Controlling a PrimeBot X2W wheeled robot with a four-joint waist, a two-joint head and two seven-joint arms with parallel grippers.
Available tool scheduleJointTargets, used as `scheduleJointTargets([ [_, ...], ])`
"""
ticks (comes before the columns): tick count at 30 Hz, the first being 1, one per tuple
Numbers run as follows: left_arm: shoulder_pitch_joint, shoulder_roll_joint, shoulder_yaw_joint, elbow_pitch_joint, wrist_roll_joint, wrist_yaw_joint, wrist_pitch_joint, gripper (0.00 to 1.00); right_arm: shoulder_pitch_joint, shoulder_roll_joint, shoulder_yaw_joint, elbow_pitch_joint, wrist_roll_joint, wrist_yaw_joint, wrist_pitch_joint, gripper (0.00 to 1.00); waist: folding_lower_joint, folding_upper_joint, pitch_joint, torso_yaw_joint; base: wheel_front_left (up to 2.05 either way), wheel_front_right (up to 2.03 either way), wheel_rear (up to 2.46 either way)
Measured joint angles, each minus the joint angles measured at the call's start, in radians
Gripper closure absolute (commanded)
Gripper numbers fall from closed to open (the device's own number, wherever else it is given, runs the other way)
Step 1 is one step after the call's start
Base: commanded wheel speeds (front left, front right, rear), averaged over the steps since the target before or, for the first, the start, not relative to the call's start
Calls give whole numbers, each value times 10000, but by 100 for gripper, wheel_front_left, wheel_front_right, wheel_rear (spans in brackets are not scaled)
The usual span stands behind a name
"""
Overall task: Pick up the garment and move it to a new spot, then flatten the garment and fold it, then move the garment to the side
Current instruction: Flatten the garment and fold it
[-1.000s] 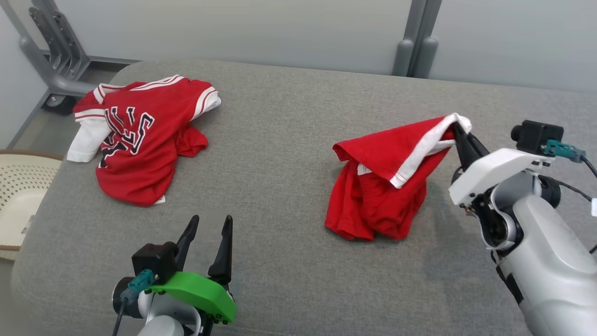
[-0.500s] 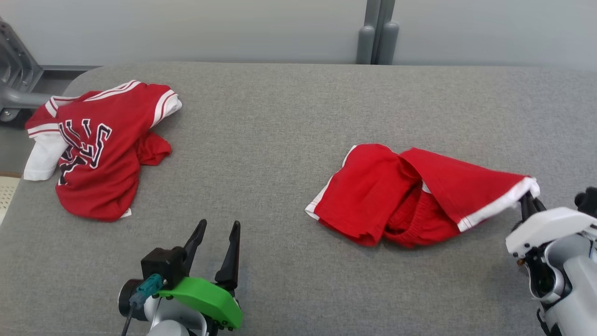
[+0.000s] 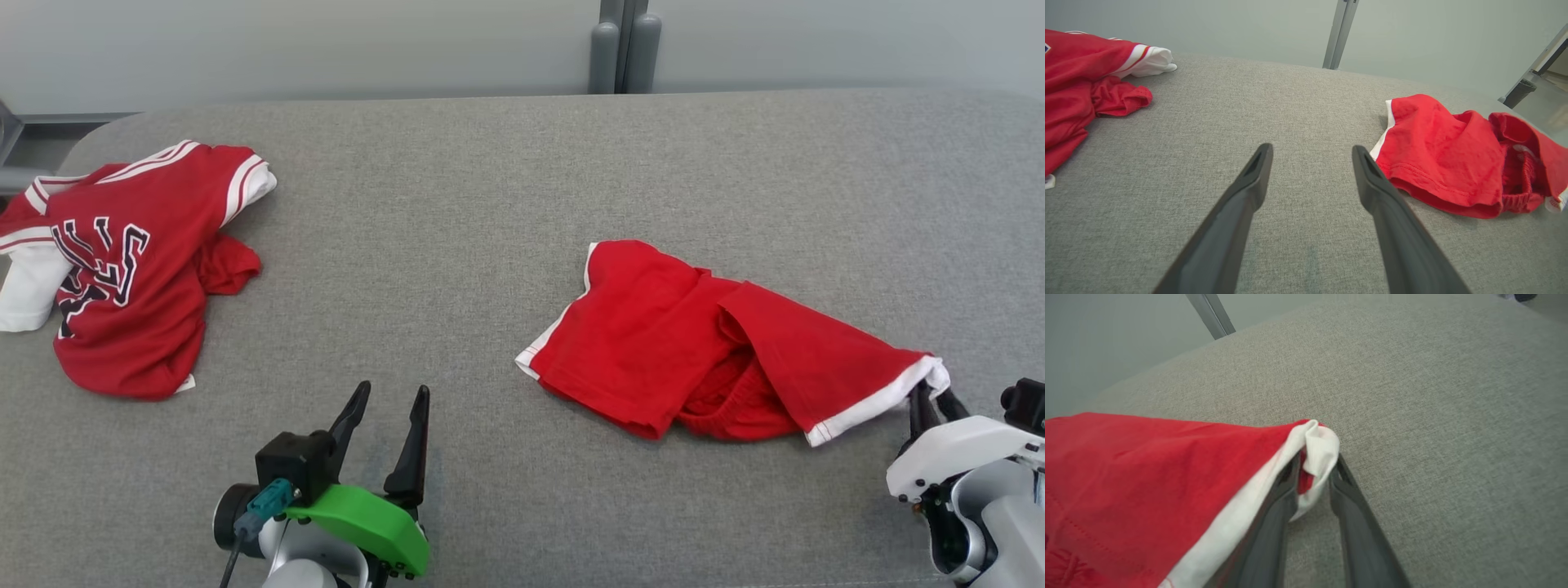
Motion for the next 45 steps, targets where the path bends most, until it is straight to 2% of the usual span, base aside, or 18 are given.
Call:
scheduleJointTargets([
  [6,-17,-73,-8,0,0,0,0,0,-36,-1072,1091,-385,-1979,-96,-286,0,0,0,32,4,0,0,0],
  [10,-17,-75,25,6,-2,0,0,0,-30,-1429,1480,-811,-2761,-165,-385,0,0,0,22,13,0,0,0],
  [20,-21,-84,36,23,-2,0,0,0,134,-1045,2734,-1768,-3605,-153,-454,0,0,0,-13,17,0,0,0],
  [34,-28,-123,92,159,-2,0,0,0,665,-874,3277,-1808,-3900,-165,-102,0,0,0,-99,453,0,0,0],
  [43,-28,-123,105,151,-2,0,0,0,834,-1285,3120,-1415,-4134,-263,458,0,0,0,-90,509,0,0,0],
  [44,-28,-123,109,151,-2,-2,0,0,834,-1327,3087,-1373,-4148,-263,531,11,0,0,-86,514,0,0,0],
  [45,-28,-123,111,151,-2,-2,0,0,834,-1354,3032,-1331,-4148,-265,570,29,0,0,-82,516,0,0,0],
])
